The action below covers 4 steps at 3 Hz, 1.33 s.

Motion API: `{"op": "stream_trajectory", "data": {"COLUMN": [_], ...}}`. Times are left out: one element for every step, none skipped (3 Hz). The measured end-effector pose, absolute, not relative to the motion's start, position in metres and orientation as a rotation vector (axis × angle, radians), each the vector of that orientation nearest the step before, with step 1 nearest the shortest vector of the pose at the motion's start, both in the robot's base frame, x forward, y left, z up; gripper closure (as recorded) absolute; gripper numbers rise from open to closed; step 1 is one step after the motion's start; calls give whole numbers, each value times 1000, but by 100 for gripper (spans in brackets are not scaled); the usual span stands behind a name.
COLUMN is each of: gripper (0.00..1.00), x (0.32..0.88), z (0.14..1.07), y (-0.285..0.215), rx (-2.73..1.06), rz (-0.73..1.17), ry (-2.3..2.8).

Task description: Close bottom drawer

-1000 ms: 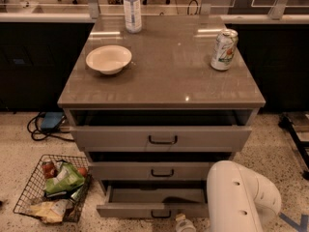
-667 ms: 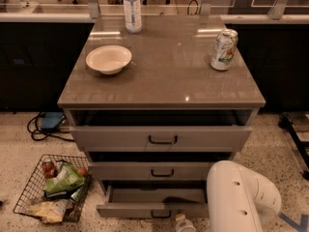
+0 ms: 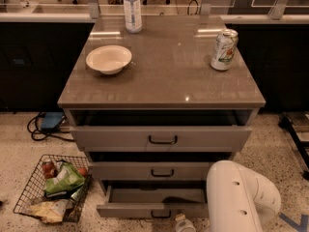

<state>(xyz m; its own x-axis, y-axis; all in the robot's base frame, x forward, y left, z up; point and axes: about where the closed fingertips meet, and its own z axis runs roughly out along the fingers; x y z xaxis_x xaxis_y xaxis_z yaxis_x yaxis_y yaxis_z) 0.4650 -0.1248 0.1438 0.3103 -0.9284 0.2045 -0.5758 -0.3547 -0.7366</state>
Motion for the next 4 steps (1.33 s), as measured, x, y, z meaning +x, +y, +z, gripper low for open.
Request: {"op": "stream_trajectory", "data": {"gripper": [100, 100, 100, 100], "x": [465, 465, 464, 464], "z": [144, 144, 142, 142], "y": [-125, -128, -127, -127], "rx": [-2039, -2066, -2049, -2046], "rz": [-848, -837, -840, -840], "ry": [1328, 1344, 1350, 1351]}}
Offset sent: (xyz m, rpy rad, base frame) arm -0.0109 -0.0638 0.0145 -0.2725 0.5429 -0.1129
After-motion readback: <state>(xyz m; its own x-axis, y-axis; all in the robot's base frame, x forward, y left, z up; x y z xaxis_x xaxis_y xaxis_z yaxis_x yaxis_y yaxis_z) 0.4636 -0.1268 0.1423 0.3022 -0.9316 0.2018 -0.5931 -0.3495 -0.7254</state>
